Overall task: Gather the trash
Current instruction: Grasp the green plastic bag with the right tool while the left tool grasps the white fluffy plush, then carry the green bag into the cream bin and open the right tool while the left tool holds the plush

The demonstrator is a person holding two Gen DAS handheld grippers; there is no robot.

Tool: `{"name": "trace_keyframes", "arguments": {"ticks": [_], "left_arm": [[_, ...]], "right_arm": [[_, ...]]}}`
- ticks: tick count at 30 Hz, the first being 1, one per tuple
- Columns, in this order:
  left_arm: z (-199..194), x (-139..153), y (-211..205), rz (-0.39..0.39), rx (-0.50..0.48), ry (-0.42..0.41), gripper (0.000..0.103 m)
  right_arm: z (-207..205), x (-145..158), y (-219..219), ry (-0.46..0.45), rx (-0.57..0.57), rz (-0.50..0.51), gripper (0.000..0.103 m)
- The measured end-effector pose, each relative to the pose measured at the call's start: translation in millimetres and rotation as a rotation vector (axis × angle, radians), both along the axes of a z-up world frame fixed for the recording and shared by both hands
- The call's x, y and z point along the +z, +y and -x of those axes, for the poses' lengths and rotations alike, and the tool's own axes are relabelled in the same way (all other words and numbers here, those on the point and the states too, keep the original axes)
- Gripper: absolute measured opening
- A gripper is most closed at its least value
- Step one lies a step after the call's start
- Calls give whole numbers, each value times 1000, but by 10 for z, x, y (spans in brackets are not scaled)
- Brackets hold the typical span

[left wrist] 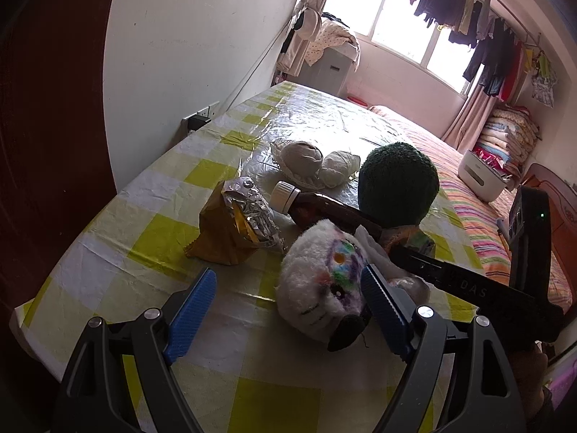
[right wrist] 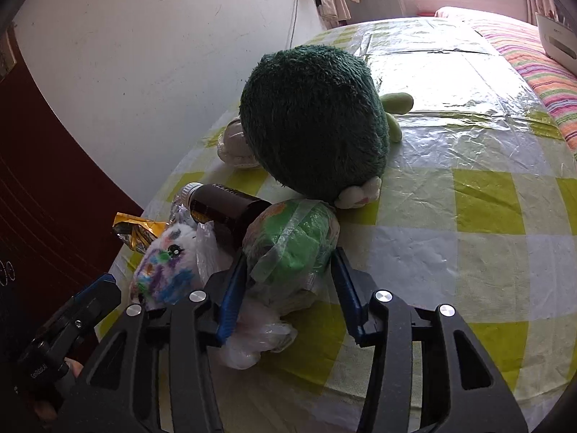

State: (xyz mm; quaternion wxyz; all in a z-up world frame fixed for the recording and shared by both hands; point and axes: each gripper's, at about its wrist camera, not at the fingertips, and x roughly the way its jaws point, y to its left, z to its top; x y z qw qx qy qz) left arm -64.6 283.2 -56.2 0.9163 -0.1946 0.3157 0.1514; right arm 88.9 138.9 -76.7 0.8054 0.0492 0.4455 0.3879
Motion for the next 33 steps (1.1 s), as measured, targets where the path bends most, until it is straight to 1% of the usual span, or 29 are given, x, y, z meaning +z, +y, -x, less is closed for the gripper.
{"name": "trace_keyframes", "arguments": {"ticks": [2, 4, 9, 13, 17, 19, 20, 21, 22, 24, 29, 33], "left_arm": [[-54, -18, -34, 4, -13, 13, 80], [-122, -48, -57, 9, -22, 30, 80], [-305, -132, -148, 25, -56, 71, 80], [-438, -186, -197, 30, -66, 101, 80], [-509, -215, -240, 24, -66, 105, 80], [-521, -225, -256, 11, -50, 98, 80], [-530, -238, -263, 1, -41, 100, 76], [-544, -254, -270, -13, -30, 110, 60], [-553, -269, -273, -13, -33, 114, 58], [-523, -255, -272, -10, -22, 90, 51], [-456, -226, -325, -40, 5, 54, 47], [-408, -173, -404, -82, 19, 23, 47]], "right_arm": [[54, 32, -21, -41, -9, 25, 40], [118, 74, -86, -71, -12, 9, 39], [225, 162, -363, -82, -43, -54, 39], [292, 232, -578, -98, -71, -84, 39], [373, 302, -755, -125, -95, -116, 39], [386, 330, -832, -135, -106, -130, 39], [412, 348, -881, -140, -113, -140, 39], [412, 345, -886, -147, -123, -149, 39], [425, 350, -925, -154, -134, -156, 39], [452, 385, -1033, -172, -157, -170, 39], [544, 476, -1345, -234, -225, -192, 39], [570, 509, -1547, -246, -259, -213, 39]]}}
